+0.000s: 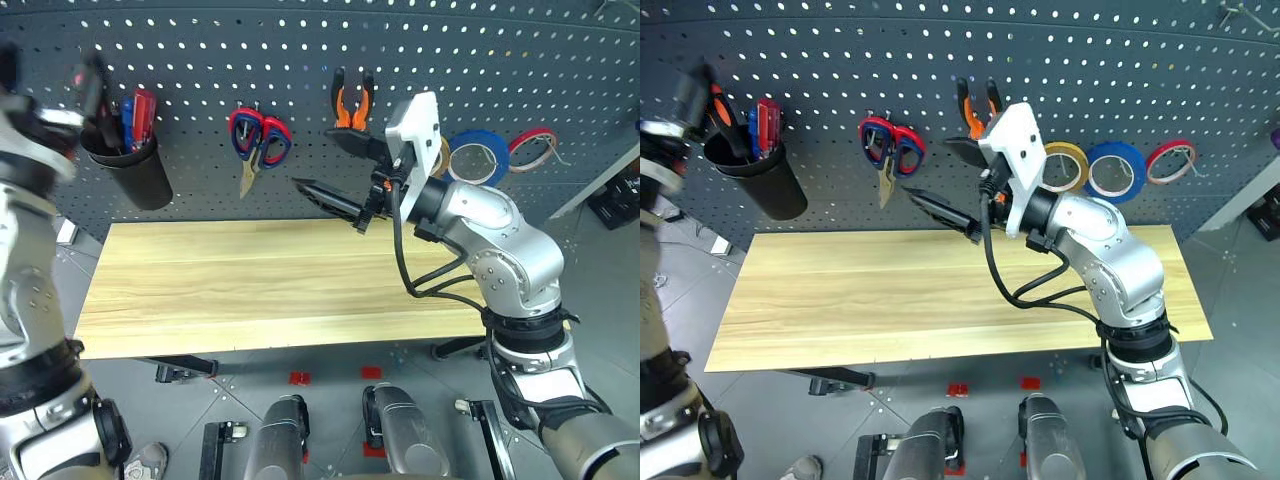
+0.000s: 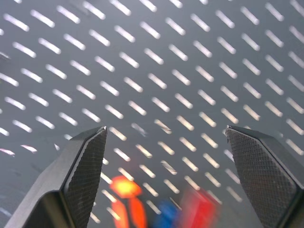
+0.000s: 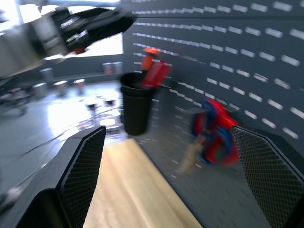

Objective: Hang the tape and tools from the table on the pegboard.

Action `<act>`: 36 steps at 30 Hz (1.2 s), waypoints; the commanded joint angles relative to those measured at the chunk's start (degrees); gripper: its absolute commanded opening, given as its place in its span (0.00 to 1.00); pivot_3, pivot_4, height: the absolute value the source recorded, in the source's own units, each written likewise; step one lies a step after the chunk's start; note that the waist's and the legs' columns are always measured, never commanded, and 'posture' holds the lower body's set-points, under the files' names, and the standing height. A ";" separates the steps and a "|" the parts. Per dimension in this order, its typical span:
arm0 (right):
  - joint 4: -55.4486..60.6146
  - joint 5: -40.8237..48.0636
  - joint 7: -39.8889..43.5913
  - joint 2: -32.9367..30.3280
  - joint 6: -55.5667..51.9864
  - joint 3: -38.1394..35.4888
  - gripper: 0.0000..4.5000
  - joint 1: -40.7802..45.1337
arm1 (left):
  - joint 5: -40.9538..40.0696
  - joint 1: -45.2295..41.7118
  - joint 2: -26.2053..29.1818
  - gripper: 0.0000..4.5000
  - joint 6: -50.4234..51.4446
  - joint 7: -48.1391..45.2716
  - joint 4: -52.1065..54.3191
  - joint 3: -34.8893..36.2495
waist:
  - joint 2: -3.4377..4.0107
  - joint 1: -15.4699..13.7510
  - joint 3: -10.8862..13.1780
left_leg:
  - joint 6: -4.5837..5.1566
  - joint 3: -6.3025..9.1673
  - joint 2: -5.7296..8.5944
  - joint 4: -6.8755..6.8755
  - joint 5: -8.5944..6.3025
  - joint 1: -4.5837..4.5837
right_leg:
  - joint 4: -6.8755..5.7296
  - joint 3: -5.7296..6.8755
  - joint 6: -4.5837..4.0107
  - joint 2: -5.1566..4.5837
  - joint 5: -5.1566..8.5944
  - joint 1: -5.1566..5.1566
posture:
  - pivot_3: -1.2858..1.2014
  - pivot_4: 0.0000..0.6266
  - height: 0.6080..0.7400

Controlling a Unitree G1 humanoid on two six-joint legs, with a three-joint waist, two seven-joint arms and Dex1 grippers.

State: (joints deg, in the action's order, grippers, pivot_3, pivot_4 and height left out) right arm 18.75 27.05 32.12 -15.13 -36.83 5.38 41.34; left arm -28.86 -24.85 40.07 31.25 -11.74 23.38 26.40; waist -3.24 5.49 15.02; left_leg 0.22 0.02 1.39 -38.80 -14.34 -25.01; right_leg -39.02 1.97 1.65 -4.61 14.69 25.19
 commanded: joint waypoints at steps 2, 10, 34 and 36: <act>3.27 -3.61 -1.00 -1.02 7.30 -0.78 1.00 -6.83 | -2.73 6.63 -1.52 0.94 3.52 -1.08 7.74 0.14 | 0.07 -0.01 -0.31 | 0.00 0.01 -0.03 0.02 0.00 0.01 | 0.01 -0.01 0.00 0.04 0.00 0.01 | 0.44 0.27 1.00; -5.03 -11.17 -3.57 0.48 22.71 -1.78 1.00 -20.05 | 1.67 19.28 -9.60 0.94 -0.39 0.61 10.97 -3.26 | 0.49 -0.49 -3.28 | 0.03 -0.04 -0.02 0.08 -0.04 0.12 | 0.04 -0.10 0.00 0.09 0.00 -0.11 | 0.45 0.20 1.00; -47.96 -23.49 -16.27 0.32 46.45 -7.54 1.00 -21.59 | 12.51 27.51 -26.65 0.94 -15.26 4.43 -3.01 -9.96 | 1.62 -0.69 -11.57 | 0.40 -0.35 0.00 0.10 -0.82 1.23 | 0.45 -1.16 0.03 0.63 0.06 -1.24 | 0.47 0.05 1.00; -48.77 -23.64 -16.18 0.44 47.07 -7.49 1.00 -21.36 | 12.49 27.51 -26.66 0.94 -16.00 3.76 -3.28 -10.13 | 1.63 -0.70 -11.67 | 0.44 -0.34 0.00 0.08 -0.85 1.30 | 0.48 -1.15 0.03 0.63 0.07 -1.37 | 0.47 0.04 1.00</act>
